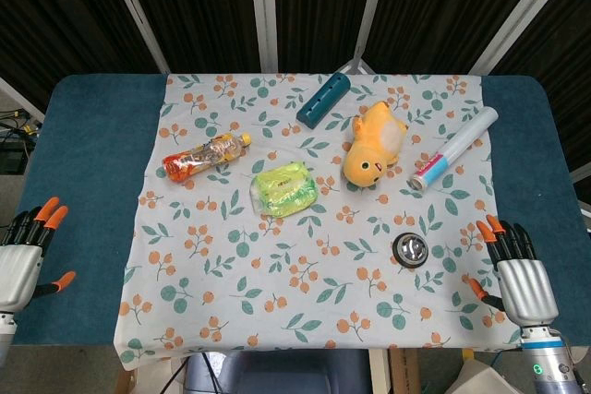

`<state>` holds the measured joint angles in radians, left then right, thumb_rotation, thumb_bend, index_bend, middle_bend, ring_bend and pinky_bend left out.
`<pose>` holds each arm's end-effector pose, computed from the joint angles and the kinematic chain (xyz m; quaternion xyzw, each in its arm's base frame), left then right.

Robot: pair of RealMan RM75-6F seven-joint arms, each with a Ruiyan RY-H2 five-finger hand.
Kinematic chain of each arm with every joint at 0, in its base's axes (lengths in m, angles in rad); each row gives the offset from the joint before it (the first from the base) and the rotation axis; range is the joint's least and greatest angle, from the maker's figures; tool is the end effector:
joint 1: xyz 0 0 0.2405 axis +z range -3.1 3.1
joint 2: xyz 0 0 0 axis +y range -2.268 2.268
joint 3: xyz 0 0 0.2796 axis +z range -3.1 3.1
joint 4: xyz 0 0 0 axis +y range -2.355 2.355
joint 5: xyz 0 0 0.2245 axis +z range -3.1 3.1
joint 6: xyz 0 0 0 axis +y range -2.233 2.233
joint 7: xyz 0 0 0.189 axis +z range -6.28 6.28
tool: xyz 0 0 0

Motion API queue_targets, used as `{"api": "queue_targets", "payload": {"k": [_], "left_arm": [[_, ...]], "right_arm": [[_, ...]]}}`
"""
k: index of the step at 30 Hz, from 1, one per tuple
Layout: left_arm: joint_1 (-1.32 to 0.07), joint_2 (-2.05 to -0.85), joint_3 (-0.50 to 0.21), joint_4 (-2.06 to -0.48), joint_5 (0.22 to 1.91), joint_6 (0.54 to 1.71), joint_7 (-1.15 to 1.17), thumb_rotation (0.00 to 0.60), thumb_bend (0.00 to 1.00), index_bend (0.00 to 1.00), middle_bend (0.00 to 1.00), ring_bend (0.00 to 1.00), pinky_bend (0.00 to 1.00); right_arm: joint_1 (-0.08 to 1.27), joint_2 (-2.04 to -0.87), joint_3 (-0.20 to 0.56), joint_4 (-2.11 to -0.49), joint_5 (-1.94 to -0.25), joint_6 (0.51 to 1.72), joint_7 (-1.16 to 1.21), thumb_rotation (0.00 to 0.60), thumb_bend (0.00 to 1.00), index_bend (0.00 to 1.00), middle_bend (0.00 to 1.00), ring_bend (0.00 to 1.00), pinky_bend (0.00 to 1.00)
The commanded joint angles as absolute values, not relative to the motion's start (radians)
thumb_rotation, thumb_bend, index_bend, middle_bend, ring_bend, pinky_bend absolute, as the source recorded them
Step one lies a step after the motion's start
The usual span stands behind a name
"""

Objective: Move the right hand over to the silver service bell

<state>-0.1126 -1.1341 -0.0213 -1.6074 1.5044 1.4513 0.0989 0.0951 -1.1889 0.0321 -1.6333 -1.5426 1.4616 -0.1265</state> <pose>-0.3354 0.2316 0.1397 -0.6298 -0.3686 -0.3537 0.5852 -0.3190 -0.2269 0.1194 0.6261 -0.3749 0.3779 0.5698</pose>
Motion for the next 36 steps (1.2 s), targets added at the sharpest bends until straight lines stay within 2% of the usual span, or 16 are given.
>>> {"api": "queue_targets", "payload": {"k": [1, 17, 19, 24, 27, 31, 36], "left_arm": [[-0.113, -1.134, -0.021, -1.608, 1.504, 1.451, 0.1, 0.6, 0.0, 0.0, 0.0, 0.0, 0.0], [-0.108, -1.134, -0.02, -1.61, 1.512, 1.464, 0.101, 0.6, 0.0, 0.0, 0.0, 0.0, 0.0], [-0.108, -1.134, -0.02, -1.61, 1.513, 1.464, 0.101, 0.6, 0.0, 0.0, 0.0, 0.0, 0.0], [-0.108, -1.136, -0.02, -1.608, 1.517, 1.466, 0.102, 0.6, 0.0, 0.0, 0.0, 0.0, 0.0], [-0.108, -1.138, -0.02, -1.606, 1.513, 1.463, 0.101, 0.6, 0.0, 0.0, 0.0, 0.0, 0.0], [-0.111, -1.139, -0.023, -1.605, 1.507, 1.457, 0.102, 0.6, 0.0, 0.0, 0.0, 0.0, 0.0], [-0.111, -1.139, -0.022, -1.607, 1.507, 1.456, 0.106, 0.6, 0.0, 0.0, 0.0, 0.0, 0.0]], "right_arm": [[0.095, -1.189, 0.031, -1.633, -1.544, 1.462, -0.127, 0.6, 0.28, 0.0, 0.0, 0.0, 0.0], [0.103, -1.192, 0.021, -1.642, -1.549, 1.438, -0.132, 0.6, 0.29, 0.0, 0.0, 0.0, 0.0], [0.108, -1.196, 0.022, -1.645, -1.544, 1.426, -0.138, 0.6, 0.37, 0.0, 0.0, 0.0, 0.0], [0.134, -1.214, 0.025, -1.652, -1.535, 1.382, -0.166, 0.6, 0.69, 0.0, 0.0, 0.0, 0.0], [0.15, -1.228, 0.021, -1.653, -1.532, 1.35, -0.197, 0.6, 0.79, 0.0, 0.0, 0.0, 0.0], [0.169, -1.249, 0.018, -1.653, -1.52, 1.31, -0.241, 0.6, 0.85, 0.0, 0.0, 0.0, 0.0], [0.191, -1.289, 0.013, -1.635, -1.501, 1.261, -0.31, 0.6, 0.85, 0.0, 0.0, 0.0, 0.0]]}}
